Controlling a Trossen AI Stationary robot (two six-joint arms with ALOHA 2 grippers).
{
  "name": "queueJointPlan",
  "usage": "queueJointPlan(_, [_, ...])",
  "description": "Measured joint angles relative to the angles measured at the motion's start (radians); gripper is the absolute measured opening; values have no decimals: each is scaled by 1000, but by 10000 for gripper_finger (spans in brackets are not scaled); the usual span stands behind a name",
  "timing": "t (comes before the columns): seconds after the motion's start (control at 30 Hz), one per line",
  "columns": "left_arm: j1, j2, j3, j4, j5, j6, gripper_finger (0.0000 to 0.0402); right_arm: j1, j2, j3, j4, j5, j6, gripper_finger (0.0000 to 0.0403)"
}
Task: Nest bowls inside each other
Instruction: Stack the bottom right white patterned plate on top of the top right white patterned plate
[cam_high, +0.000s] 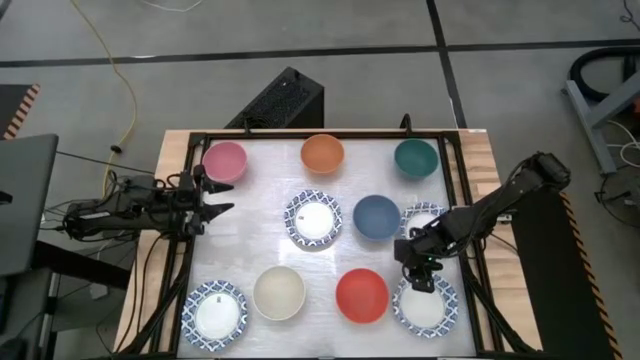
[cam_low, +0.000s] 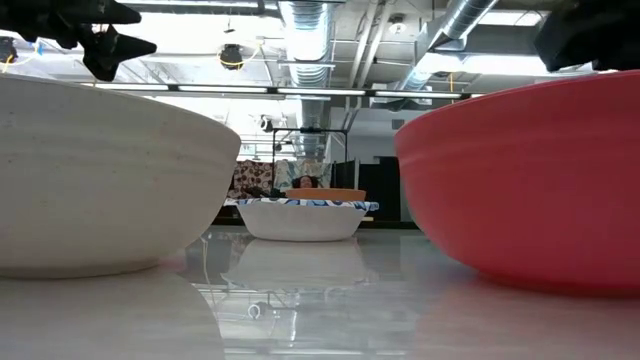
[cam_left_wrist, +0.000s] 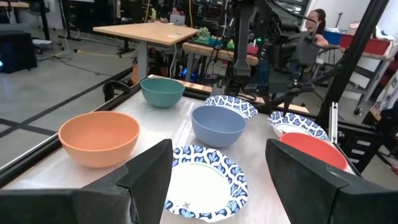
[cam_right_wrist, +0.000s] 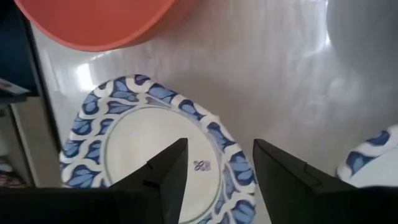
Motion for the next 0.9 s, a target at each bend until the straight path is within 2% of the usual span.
queueJointPlan(0.2, [0,0,0,-26,0,0,247,0,45,0,11,-2,-87,204])
queueJointPlan(0.37, [0,0,0,-27,0,-16,247,0,109,0,10,-55,-129,204])
queueJointPlan(0.67, [0,0,0,-26,-1,-18,247,0,199,0,11,-75,-144,196])
queueJointPlan(0.77, [0,0,0,-25,-2,-18,247,0,219,0,12,-85,-149,168])
queueJointPlan(0.9, [0,0,0,-24,-2,-18,247,-7,218,0,15,-120,-124,85])
